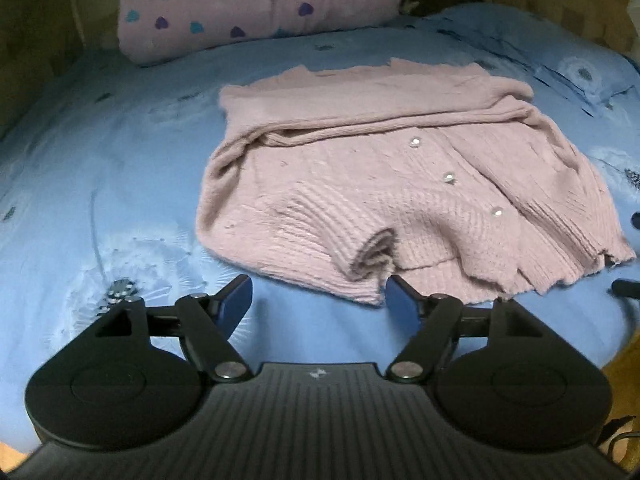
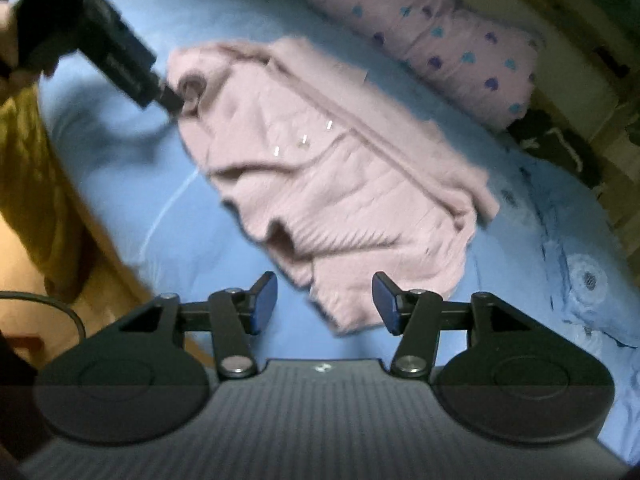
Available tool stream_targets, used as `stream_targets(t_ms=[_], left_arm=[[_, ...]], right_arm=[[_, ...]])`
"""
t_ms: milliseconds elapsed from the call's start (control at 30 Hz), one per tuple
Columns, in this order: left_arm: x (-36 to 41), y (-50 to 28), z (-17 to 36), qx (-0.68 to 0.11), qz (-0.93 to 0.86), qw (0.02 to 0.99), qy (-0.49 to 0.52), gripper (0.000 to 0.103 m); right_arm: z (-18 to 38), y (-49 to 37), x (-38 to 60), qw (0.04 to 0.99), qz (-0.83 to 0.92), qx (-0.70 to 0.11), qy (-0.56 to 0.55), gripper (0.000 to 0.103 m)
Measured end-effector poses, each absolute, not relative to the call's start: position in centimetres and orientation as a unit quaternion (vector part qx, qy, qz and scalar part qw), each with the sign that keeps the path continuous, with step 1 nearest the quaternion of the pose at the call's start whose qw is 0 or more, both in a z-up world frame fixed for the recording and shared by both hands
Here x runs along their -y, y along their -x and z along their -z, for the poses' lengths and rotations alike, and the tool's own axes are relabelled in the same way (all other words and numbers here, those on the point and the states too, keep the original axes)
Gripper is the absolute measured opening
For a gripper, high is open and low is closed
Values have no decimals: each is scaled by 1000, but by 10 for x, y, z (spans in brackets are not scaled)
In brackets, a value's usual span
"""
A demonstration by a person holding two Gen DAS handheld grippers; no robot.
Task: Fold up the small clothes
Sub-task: 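Lift the hem with both tools and fold it over toward the collar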
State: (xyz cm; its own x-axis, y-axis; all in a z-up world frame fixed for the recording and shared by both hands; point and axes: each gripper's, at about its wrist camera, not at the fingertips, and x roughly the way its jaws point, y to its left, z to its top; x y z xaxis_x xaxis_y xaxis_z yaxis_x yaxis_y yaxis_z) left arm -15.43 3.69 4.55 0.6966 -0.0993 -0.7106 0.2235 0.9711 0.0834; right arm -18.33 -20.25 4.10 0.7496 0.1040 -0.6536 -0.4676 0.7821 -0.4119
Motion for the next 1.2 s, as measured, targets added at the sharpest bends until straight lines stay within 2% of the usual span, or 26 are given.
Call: stream_targets(t_ms=[100,167,300,333,400,433,467,500,533,600,967,1200], left_arm=[[-40,142,-40,-391,82,916,-37,79],[-44,132,-36,-399,75,914,-5,81],[-41,116,-32,-393,59,917,17,83],[-39,113,-31,-393,54,918,15,83],[-35,108,-30,-391,46,919,11,82],[-33,107,-30,-390,43,920,9,76],[-33,107,-30,-386,40,921,7,68],[-34,107,-31,-381,40,924,4,46],[-36,107,-33,-377,44,925,6,30],[-43,110,-40,-370,49,927,20,21],[-48,129,-111,-258,46,965,11,19],[-30,117,-145,-196,33,980,-13,18]], right_arm=[[-30,178,205,887,-148,-318,300,59],[-26,175,208,893,-133,-308,301,73],[-25,160,212,900,-121,-308,284,73],[-23,156,212,901,-116,-307,283,70],[-21,150,214,902,-125,-310,273,46],[-20,148,214,902,-129,-314,267,23],[-19,146,213,902,-119,-316,270,15],[-17,146,211,901,-106,-310,285,15],[-16,148,210,900,-104,-301,297,14],[-21,149,214,907,-102,-291,285,13],[-83,146,230,955,-42,-168,242,12],[-110,116,242,973,-11,-121,196,12]])
